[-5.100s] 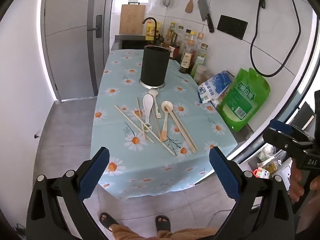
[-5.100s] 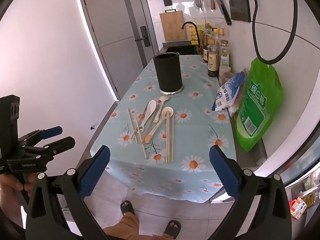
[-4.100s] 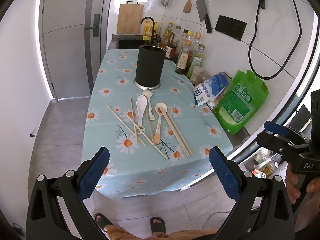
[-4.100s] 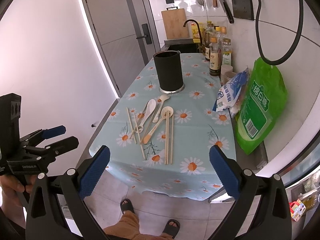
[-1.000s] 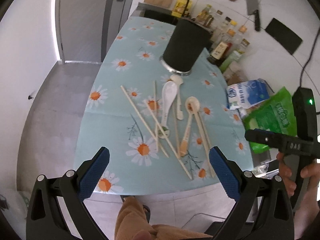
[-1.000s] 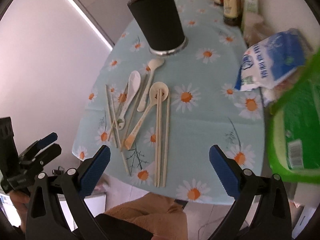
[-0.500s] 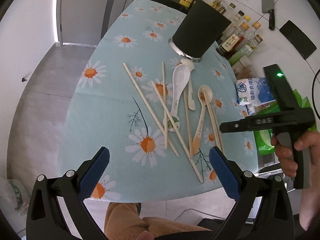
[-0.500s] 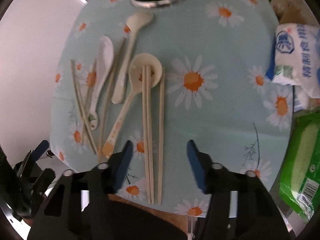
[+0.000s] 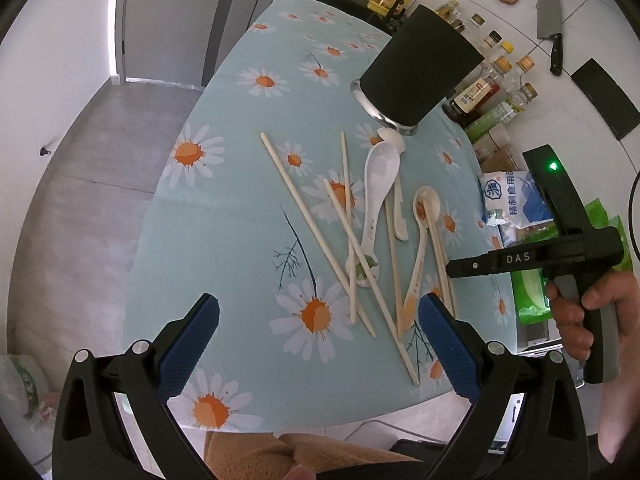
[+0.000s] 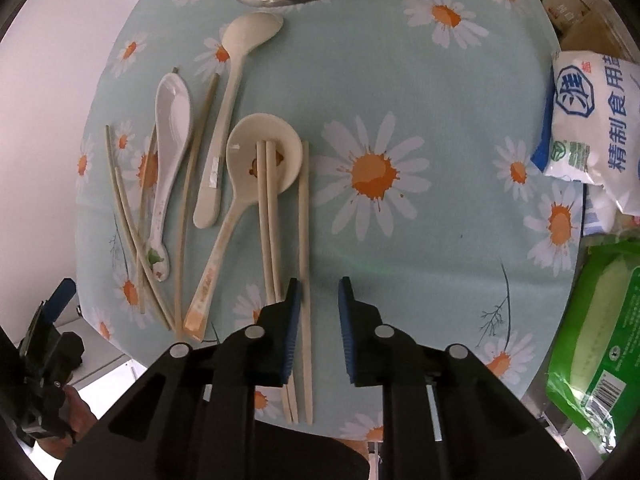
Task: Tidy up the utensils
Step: 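Lower the right gripper onto a wooden chopstick and close on it, then close the left gripper on another wooden chopstick while the right gripper holds its chopstick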
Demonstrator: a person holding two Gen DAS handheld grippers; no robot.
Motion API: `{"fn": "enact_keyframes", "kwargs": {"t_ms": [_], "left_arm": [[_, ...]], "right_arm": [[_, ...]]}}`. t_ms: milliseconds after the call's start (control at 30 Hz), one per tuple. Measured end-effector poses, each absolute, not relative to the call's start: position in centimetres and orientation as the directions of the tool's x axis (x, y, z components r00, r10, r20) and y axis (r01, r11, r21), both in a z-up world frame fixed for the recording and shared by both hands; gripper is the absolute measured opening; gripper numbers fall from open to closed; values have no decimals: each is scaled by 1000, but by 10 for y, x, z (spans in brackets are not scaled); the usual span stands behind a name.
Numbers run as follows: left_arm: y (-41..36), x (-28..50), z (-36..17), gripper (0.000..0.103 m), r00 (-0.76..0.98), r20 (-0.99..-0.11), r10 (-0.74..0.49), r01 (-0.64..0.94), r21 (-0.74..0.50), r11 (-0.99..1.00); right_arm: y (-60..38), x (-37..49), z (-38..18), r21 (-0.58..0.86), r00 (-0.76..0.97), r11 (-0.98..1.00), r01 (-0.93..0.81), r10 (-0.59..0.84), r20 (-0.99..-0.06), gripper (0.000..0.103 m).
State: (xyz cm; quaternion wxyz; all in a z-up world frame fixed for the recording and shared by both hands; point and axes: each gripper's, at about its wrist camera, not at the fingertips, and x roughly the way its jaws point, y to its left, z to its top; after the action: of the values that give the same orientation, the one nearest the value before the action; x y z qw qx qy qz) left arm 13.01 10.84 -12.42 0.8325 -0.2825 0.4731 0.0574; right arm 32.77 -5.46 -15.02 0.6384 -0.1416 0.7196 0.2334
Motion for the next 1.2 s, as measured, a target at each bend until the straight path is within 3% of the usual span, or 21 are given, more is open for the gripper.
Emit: {"fn": "enact_keyframes", "kwargs": {"t_ms": [267, 367, 767, 1100, 1200], "left_arm": [[115, 138, -125, 96, 531, -827, -185, -357, -416, 836], [118, 144, -127, 96, 516, -835, -191, -358, -413, 837], [136, 173, -136, 89, 441, -858, -265, -342, -433, 834], [140, 203, -144, 62, 332, -903, -274, -378, -393, 838], [141, 211, -150, 47, 289, -915, -283, -411, -385, 826]], "right_arm": [[-26, 315, -154, 49, -83, 834, -549, 4, -997, 16], [-17, 309, -154, -6, -38, 833, -553, -33, -999, 6], [-44, 337, -151, 68, -73, 885, -461, 38, -997, 5], [-68, 352, -101, 102, 21, 898, -429, 123, -992, 6], [-71, 349, -94, 130, 30, 890, -437, 159, -987, 6]]}}
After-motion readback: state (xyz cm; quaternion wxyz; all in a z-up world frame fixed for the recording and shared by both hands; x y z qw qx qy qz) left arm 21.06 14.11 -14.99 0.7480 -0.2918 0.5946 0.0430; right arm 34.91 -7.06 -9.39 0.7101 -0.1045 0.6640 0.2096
